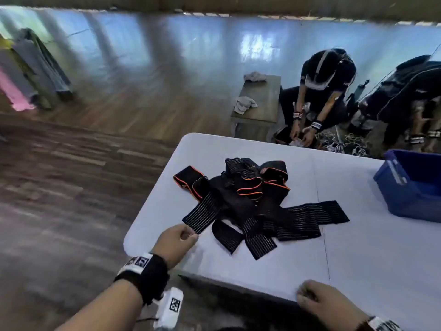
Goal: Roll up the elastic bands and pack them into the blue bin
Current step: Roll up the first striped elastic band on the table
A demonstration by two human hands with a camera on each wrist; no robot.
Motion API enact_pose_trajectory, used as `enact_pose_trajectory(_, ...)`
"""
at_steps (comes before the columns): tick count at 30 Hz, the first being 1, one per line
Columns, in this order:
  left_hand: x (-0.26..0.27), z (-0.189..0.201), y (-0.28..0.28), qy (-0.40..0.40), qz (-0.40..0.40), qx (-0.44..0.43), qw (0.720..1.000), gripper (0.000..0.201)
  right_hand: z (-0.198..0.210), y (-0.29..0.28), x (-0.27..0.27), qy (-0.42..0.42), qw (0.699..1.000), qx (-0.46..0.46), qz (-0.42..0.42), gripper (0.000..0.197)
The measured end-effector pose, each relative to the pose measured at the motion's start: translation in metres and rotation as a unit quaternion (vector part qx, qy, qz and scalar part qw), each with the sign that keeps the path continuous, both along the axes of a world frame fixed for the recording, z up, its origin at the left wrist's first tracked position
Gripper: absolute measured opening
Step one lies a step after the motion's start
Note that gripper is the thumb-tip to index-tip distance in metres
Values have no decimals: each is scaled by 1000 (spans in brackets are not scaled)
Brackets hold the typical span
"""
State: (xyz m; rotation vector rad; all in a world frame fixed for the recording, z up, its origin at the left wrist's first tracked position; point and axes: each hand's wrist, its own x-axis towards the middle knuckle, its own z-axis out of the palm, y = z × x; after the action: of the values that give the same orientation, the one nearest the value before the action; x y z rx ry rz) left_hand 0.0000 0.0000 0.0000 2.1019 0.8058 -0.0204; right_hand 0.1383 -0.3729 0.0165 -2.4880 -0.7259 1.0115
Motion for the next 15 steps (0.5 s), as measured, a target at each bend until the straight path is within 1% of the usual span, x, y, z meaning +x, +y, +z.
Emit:
enact_pose_trajectory(1, 8, 0, -4, -3, -10, 16, 1000, 16, -1, 10, 3, 10, 1000, 25, -2, 10)
enact_pose_trajectory(2, 15, 3, -9, 11, -21, 41, 999, 20, 4, 21, 6, 17, 999, 32, -17, 10)
enact_pose_trajectory(5, 39, 5, -32, 26, -31, 26, 999, 35, 15, 53, 12, -4, 998, 67, -7, 10)
enact_pose_trajectory(6, 45, 3, -37, 37, -35, 28, 998, 35, 19, 63, 12, -10, 997, 71, -2, 10)
enact_pose_trajectory(8, 56, 1, -42, 47, -40, 51, 997, 22, 26, 80, 14, -22, 997, 76, 17, 10)
enact_pose_trajectory(10, 65, 7, -46, 24, -21, 34, 999, 25, 35, 92, 14, -30, 996, 86, 21, 8)
enact_pose_trajectory(13, 72, 30, -47, -36, -18, -34, 999, 21, 52, 105, 11, -51, 990, 125, 28, 5)
enact_pose_trajectory(15, 74, 50, -44, -72, -19, -72, 995, 18, 65, 114, 7, -62, 984, 162, 30, 13)
